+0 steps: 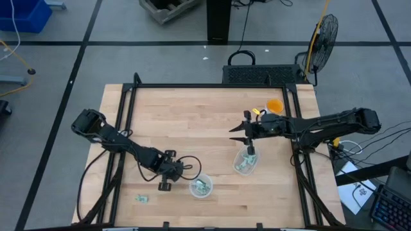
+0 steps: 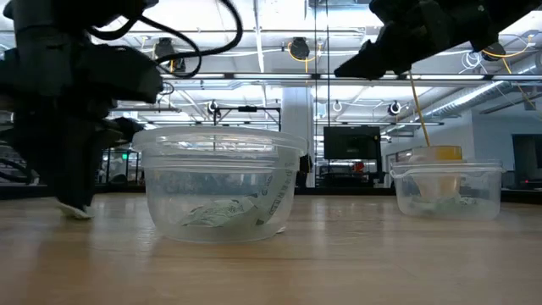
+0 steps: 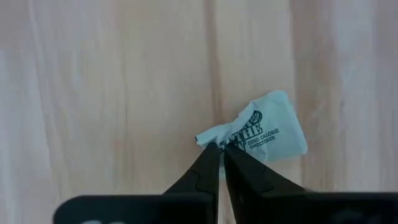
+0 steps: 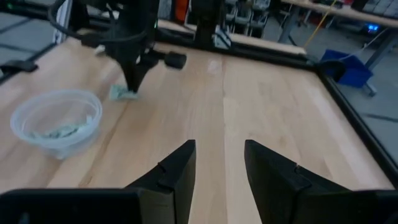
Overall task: Pick and place items into bin
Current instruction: Put the Stevia packet into the left transparent bin
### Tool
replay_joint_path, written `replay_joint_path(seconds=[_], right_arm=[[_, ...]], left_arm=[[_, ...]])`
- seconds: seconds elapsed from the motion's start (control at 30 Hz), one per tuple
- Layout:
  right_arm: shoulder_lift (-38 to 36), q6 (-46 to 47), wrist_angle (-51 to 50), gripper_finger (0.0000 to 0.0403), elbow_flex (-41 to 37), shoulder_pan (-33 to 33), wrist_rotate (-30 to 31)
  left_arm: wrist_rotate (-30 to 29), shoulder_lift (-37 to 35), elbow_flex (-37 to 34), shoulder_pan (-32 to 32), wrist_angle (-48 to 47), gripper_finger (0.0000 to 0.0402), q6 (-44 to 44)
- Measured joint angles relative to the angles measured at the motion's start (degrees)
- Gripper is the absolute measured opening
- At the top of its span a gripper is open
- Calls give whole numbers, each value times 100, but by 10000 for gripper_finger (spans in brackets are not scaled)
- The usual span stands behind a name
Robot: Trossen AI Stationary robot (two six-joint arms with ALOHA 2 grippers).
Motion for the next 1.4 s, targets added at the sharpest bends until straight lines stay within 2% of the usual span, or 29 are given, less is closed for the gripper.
replay_joint_path(seconds=[0.1, 0.2, 0.33, 0.47, 0.67, 0.87, 1.13, 1.2, 1.4], right_arm=[[0, 0, 58, 132, 0, 0, 0], [0, 22, 47, 132, 0, 0, 0], [0, 22, 46, 132, 0, 0, 0], [0, 22, 47, 132, 0, 0, 0], [0, 22, 47, 132, 0, 0, 0], [0, 24, 47, 132, 2, 0, 0], [0, 24, 43, 132, 4, 2, 0], [1, 24, 38, 132, 7, 2, -1], [1, 24, 10, 132, 9, 2, 0]], left_arm=[[-6, 1, -1, -2, 457, 27, 547], [13, 1, 1, -6, 795, 12, 932], [-15, 0, 206, 0, 816, 13, 1162], [-57, -2, 643, -2, 485, 22, 1570], [-315, -4, 1517, 6, -463, 9, 1961], [-440, -6, 1762, 120, -344, 28, 2197], [109, 190, 1661, 394, 360, 8, 2397], [242, 296, 1671, 437, 744, 21, 2400], [806, 698, 1660, 525, 921, 63, 2366]])
